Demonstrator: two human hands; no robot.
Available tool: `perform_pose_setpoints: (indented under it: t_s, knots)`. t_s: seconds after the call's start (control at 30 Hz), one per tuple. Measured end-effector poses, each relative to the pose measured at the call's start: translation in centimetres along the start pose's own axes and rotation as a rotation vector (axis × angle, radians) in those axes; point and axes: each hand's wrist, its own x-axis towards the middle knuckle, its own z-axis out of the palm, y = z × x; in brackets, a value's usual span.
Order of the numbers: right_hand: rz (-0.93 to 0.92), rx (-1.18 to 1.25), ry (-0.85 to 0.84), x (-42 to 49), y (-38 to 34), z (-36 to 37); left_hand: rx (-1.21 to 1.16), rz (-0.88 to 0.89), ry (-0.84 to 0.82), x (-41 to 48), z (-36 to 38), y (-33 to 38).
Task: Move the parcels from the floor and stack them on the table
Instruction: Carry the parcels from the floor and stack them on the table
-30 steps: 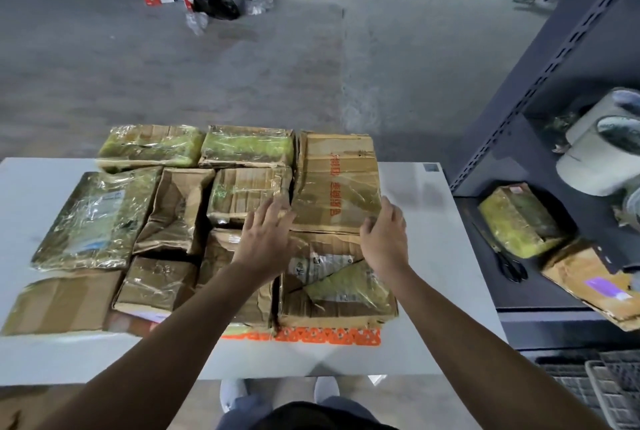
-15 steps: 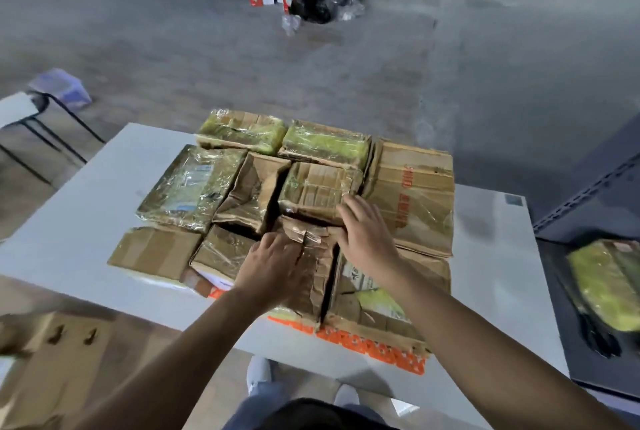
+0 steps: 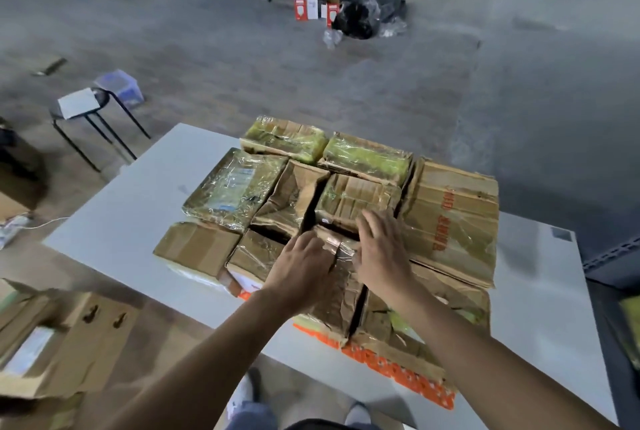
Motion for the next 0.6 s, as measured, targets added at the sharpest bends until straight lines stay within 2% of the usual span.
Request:
perform_pose_setpoints:
  t_s: [0.1,0.2,0.43,0.53,0.6]
  knots:
    - [-0.078,0.016,0.023,1.0,-1.9,0.6,-0.051,-0.031,0.148,-0.7,-0.6,-2.8]
    - [-0.142,0.054,0.017,2.2,-4.3,1.4,-0.096,-0.032,0.199,-1.8,-0.8,-7.0]
    - [-0.096,0.094,-0.035,4.5,-10.5,2.2,0.047,0.231,-0.033,-3.8,0.1,-15.8]
    - [0.030,0.002,-0.133,5.1,-12.2,2.7,0.089,0.316,-0.062,-3.4,0.6,-17.7]
    - [0.069,-0.057,-0.142,5.1,-13.3,2.8,0.099,0.326,-0.058,-3.1,0.6,-18.0]
